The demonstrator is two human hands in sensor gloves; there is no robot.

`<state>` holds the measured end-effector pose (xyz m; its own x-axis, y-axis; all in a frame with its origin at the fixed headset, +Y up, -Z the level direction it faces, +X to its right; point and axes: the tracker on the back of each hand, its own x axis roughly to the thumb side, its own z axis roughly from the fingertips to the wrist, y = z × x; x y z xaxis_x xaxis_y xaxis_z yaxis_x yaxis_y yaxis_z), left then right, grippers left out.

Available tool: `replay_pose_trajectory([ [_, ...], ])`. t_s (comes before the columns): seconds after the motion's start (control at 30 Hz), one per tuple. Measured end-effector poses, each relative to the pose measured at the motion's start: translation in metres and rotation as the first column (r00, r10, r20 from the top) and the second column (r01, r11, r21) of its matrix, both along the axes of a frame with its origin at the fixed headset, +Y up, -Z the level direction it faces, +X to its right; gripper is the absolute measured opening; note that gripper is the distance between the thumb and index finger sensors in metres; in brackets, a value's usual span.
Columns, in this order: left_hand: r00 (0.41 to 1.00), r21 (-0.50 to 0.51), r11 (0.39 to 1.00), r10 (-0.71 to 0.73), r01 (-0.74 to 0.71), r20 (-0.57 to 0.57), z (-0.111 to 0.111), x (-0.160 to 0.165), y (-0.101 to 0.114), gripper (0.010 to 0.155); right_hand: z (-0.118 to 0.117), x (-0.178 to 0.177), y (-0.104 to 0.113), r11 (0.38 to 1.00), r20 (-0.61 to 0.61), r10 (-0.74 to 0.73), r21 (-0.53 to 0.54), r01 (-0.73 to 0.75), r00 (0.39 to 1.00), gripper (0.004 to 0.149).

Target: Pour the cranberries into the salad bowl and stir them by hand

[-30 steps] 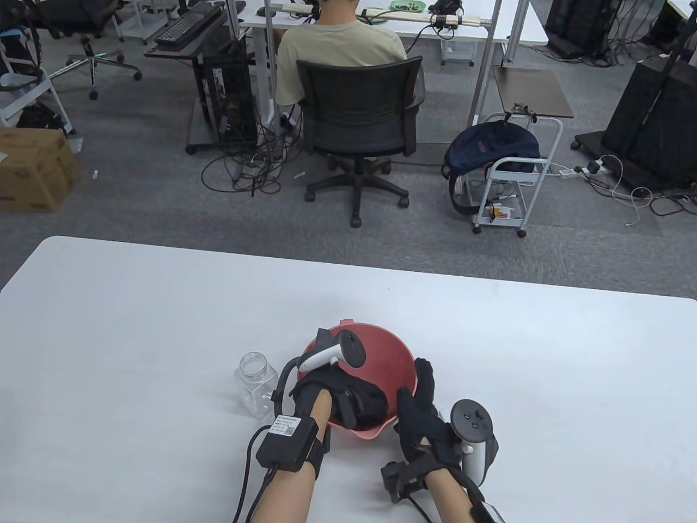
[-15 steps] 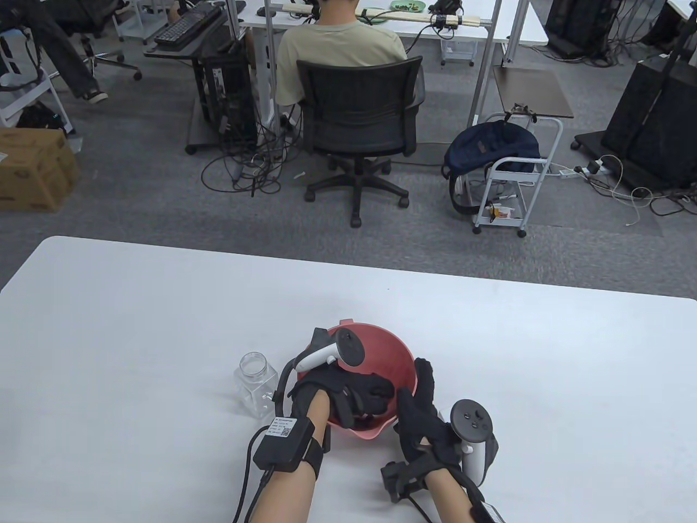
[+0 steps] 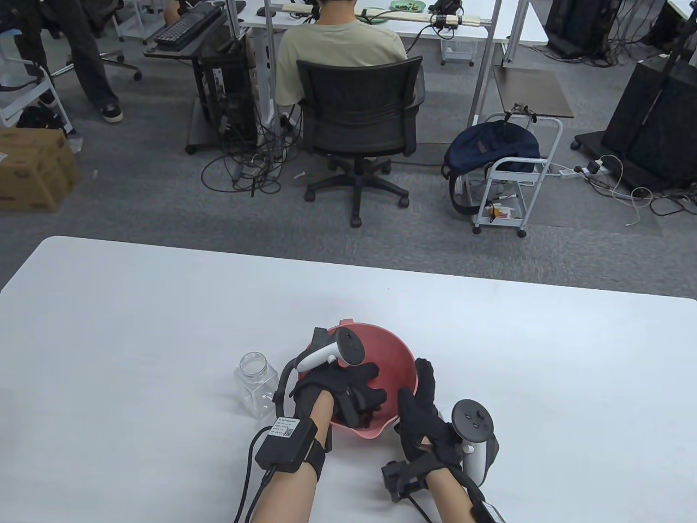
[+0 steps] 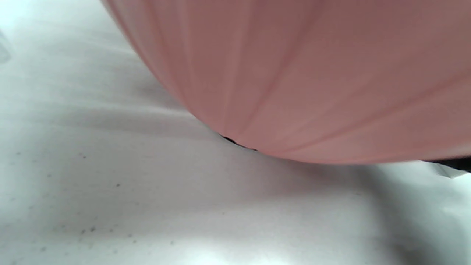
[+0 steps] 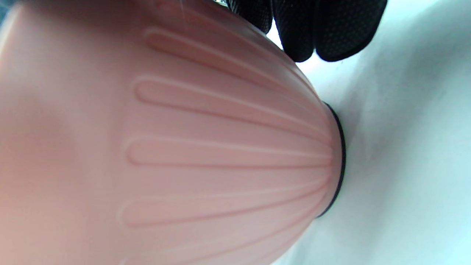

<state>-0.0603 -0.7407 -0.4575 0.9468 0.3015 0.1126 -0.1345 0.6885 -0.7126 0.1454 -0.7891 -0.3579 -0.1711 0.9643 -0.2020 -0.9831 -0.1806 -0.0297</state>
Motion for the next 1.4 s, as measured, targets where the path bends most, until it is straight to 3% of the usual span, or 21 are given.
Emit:
replay_pose_trajectory([
  [0.6,0.997,-0.020,0.998,-0.063,0.062,-0.033,-0.0006,-0.0003,0.0002,0.081,-0.0004,0.0008,0.0002,1.000,0.000,-0.005,-0.004,0.005,1.000,0.071],
  [0.93,0.994,-0.023,0.995,-0.103,0.102,-0.036,0.0000,0.0008,0.0002,0.069,-0.0004,0.0008,0.0002,1.000,-0.001,-0.006,-0.005,0.006,1.000,0.071],
  [1.1,0.992,-0.026,0.992,-0.122,0.121,-0.030,0.0003,0.0017,0.0004,0.053,-0.0005,0.0007,0.0001,1.000,-0.002,-0.007,-0.005,0.007,1.000,0.071],
  [1.4,0.993,-0.018,0.993,-0.115,0.114,-0.017,0.0000,0.0022,0.0000,0.050,-0.0005,0.0004,0.0002,1.000,-0.004,-0.005,-0.004,0.005,1.000,0.071],
])
